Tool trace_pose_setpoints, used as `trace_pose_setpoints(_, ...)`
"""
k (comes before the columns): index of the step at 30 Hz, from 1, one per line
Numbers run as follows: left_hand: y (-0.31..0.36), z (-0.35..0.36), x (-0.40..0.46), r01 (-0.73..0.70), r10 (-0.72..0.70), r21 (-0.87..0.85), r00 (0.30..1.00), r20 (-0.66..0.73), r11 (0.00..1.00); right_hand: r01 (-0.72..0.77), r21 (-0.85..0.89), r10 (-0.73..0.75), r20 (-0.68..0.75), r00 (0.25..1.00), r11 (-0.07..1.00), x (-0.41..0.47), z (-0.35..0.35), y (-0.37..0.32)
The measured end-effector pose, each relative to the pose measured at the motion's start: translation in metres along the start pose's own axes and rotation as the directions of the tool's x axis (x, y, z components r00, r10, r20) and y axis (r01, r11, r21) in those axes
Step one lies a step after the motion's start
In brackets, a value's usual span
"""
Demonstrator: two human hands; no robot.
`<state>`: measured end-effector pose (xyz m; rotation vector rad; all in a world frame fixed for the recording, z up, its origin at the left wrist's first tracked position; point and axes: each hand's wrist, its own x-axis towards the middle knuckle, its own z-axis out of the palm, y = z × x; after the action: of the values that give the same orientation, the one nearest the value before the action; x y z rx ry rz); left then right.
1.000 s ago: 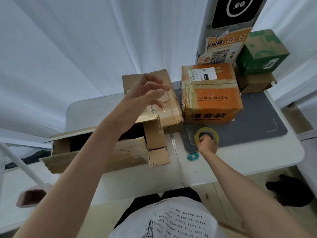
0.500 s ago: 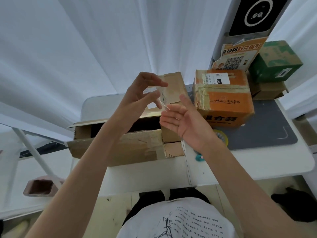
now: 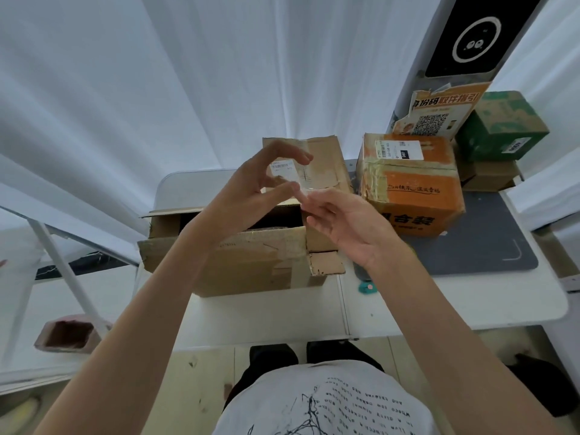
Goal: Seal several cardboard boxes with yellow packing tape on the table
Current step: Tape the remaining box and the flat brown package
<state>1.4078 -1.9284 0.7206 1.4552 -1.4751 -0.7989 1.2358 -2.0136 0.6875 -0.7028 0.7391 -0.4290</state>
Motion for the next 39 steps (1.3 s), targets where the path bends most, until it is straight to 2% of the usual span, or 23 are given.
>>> trace_pose_setpoints(3, 0.001, 0.003, -0.005, 0.066, -0.068, 0.025, 0.995, 0.068, 0.997, 0.079, -0.268, -0.110, -0.102, 0.989, 0.960, -0.004, -0.001, -0.009)
trace_pose_setpoints(6, 0.000, 0.010, -0.005, 0.104, -0.106, 0.044, 0.993, 0.053, 0.994, 0.126, -0.528, -0.269, -0.203, 0.942, 0.840, -0.005, -0.001, -0.013)
trace_pose_setpoints(10, -0.017, 0.017, -0.014, 0.156, -0.148, 0.288, 0.988, -0.050, 0.945, 0.270, -0.679, -0.501, -0.166, 0.849, 0.682, -0.006, -0.004, -0.021)
trace_pose_setpoints(13, -0.037, 0.036, -0.034, 0.145, -0.222, 0.506, 0.970, 0.095, 0.850, 0.337, -0.723, -0.557, -0.079, 0.827, 0.603, -0.007, -0.012, -0.028)
trace_pose_setpoints(16, -0.060, 0.063, -0.047, 0.016, -0.224, 0.718, 0.955, 0.196, 0.696, 0.355, -0.746, -0.530, 0.003, 0.848, 0.563, -0.007, -0.021, -0.029)
trace_pose_setpoints(19, -0.073, 0.072, -0.046, 0.028, -0.181, 0.754, 0.976, 0.122, 0.657, 0.376, -0.765, -0.497, 0.085, 0.864, 0.523, -0.011, -0.026, -0.029)
trace_pose_setpoints(23, -0.069, 0.065, -0.036, 0.135, -0.175, 0.628, 0.984, 0.002, 0.766, 0.422, -0.806, -0.399, 0.255, 0.881, 0.415, -0.012, -0.027, -0.031)
trace_pose_setpoints(25, -0.065, 0.060, -0.029, 0.215, -0.241, 0.519, 0.970, -0.019, 0.827, 0.417, -0.837, -0.303, 0.320, 0.898, 0.353, -0.011, -0.027, -0.033)
trace_pose_setpoints(28, -0.067, 0.053, -0.016, 0.330, -0.346, 0.406, 0.937, -0.034, 0.852, 0.447, -0.847, -0.185, 0.409, 0.894, 0.288, -0.006, -0.024, -0.038)
trace_pose_setpoints(33, -0.070, 0.045, 0.000, 0.368, -0.396, 0.237, 0.915, 0.082, 0.899, 0.443, -0.873, 0.017, 0.455, 0.890, 0.206, 0.011, -0.018, -0.037)
trace_pose_setpoints(39, -0.079, 0.038, 0.013, 0.420, -0.456, 0.213, 0.874, 0.169, 0.882, 0.434, -0.897, 0.224, 0.442, 0.869, 0.087, 0.037, -0.017, -0.026)
